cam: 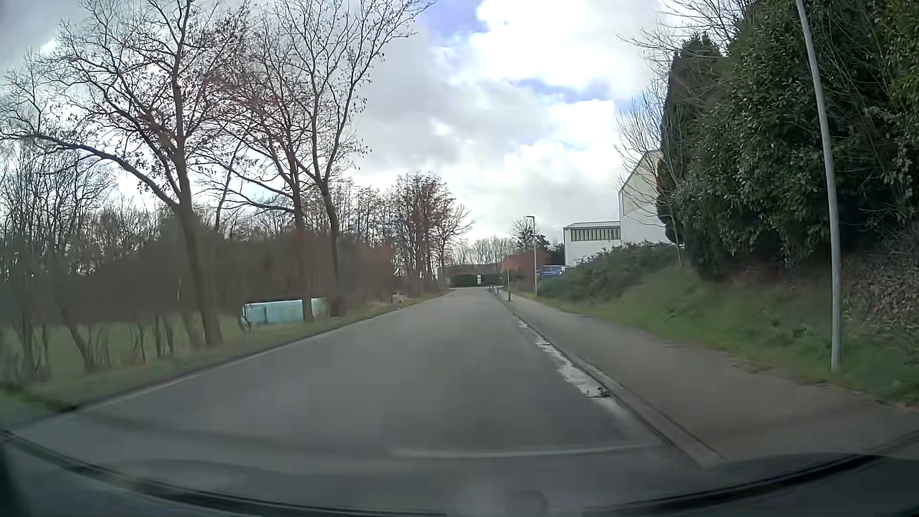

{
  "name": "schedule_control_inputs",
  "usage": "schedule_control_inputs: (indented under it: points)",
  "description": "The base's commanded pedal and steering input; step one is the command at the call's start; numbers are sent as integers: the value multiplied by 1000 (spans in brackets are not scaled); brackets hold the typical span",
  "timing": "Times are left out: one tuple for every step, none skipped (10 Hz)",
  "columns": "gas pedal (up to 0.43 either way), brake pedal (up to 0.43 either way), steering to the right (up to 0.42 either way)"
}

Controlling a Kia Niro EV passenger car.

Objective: Follow the waypoints while adhering to traffic rules and regulations

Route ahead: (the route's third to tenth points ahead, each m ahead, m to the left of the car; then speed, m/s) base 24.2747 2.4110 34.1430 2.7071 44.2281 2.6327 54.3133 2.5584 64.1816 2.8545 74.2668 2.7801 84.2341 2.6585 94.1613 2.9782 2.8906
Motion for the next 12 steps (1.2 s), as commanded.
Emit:
schedule_control_inputs:
  points:
    - [20, 0, 3]
    - [20, 0, 2]
    - [28, 0, 1]
    - [28, 0, 1]
    - [28, 0, 1]
    - [28, 0, 1]
    - [28, 0, 1]
    - [28, 0, 1]
    - [28, 0, 1]
    - [0, 0, 0]
    - [0, 0, 0]
    - [0, 0, 0]
